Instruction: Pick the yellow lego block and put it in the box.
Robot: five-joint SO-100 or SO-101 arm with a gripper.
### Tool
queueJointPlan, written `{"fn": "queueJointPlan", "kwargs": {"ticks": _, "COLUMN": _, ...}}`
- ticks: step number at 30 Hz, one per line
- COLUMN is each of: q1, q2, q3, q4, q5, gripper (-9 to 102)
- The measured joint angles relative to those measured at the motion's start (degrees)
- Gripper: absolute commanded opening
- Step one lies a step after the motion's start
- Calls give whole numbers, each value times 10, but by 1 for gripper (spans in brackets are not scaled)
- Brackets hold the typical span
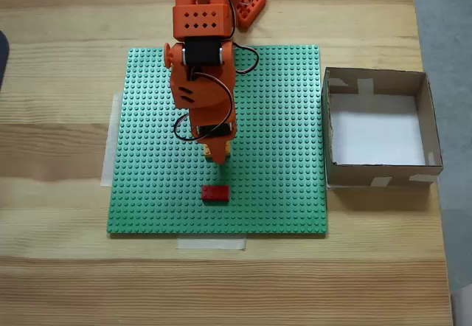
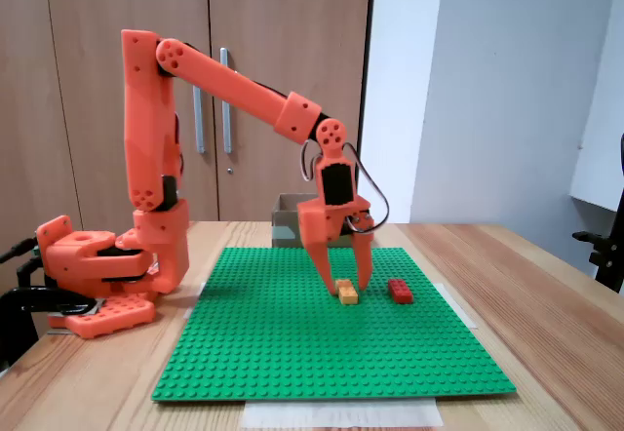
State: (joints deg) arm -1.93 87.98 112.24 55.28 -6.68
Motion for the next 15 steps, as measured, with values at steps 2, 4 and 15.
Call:
{"fn": "queueJointPlan", "kwargs": {"ticks": 2, "q1": 0, "q2": 0, "q3": 0, "q4": -4, "q5": -1, "gripper": 12}}
{"fn": "queueJointPlan", "kwargs": {"ticks": 4, "q1": 1, "q2": 0, "q3": 0, "q4": -4, "q5": -2, "gripper": 11}}
{"fn": "queueJointPlan", "kwargs": {"ticks": 15, "q1": 14, "q2": 0, "q3": 0, "q4": -11, "q5": -11, "gripper": 5}}
